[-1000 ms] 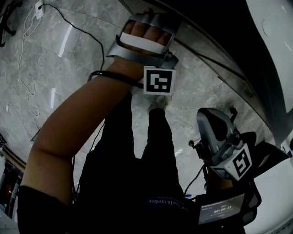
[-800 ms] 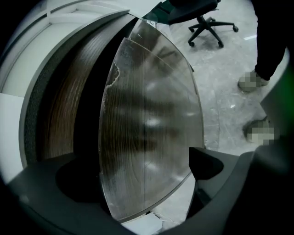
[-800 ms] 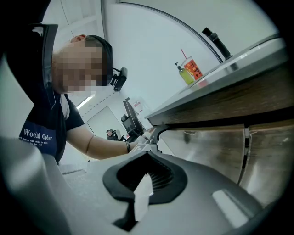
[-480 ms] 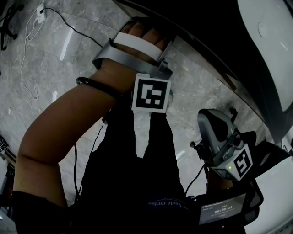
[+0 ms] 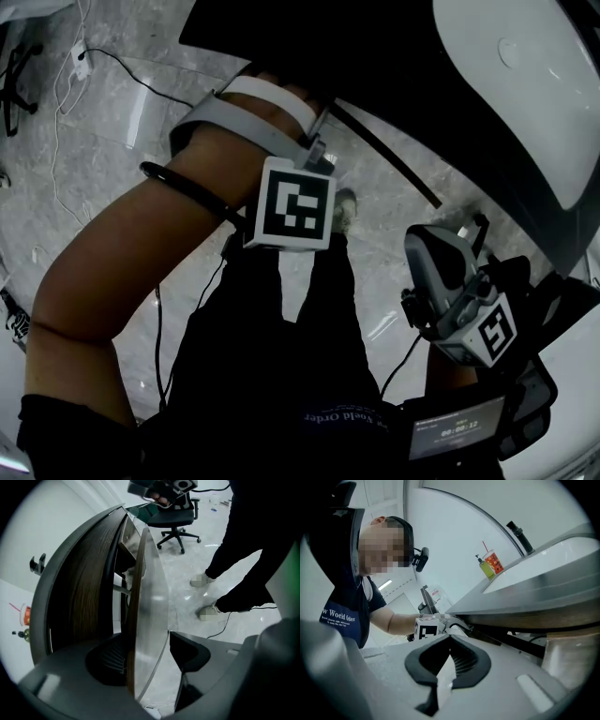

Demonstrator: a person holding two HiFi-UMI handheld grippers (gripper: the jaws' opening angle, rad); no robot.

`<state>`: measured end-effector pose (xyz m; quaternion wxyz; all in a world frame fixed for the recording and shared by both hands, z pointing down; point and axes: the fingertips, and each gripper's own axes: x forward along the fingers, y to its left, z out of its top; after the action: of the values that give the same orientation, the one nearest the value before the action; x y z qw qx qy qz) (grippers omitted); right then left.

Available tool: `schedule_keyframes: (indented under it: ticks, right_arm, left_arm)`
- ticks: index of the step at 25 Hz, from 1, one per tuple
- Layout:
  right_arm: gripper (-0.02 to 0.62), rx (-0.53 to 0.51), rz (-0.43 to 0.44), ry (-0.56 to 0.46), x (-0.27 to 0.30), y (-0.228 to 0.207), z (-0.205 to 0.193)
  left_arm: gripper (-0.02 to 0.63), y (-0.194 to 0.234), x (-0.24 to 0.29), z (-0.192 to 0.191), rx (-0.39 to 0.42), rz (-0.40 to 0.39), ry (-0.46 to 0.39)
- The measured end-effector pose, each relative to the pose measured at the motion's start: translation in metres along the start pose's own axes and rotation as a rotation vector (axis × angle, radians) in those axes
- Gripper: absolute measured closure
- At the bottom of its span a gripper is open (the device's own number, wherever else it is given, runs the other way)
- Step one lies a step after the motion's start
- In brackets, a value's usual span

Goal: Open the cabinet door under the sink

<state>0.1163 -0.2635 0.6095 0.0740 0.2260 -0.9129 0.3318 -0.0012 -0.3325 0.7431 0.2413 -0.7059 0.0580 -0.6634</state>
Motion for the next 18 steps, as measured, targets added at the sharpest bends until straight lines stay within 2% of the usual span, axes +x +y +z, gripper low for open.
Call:
schedule_keyframes:
  ticks: [4, 8, 12, 16, 18]
  right_arm:
    - [0.594, 0.023, -0.063, -0.054, -0.003, -0.006, 0.008]
    - [0.594, 0.05, -0.14, -0.133, -0.002, -0.012, 0.027]
    - [0.594, 0.068, -0.217, -0.222, -0.018, -0.009, 0.042]
    - [0.594, 0.08, -0.253, -0.247, -0.052, -0.002, 0.05]
    - [0.594, 0.101, -0.261, -0.255, -0.064, -0.007, 0.047]
  left_arm:
    - [0.41, -0.007, 0.009, 0.003, 0.048, -0.062, -0.025]
    - [0.431, -0.016, 0.02, -0.014, 0.122, -0.149, -0.028]
    - [0.503, -0.019, 0.012, -0.026, 0.195, -0.202, -0.044]
    - [0.506, -0.02, -0.007, -0.021, 0.198, -0.25, -0.033]
    - [0.491, -0.024, -0.006, -0.022, 0.239, -0.294, -0.002]
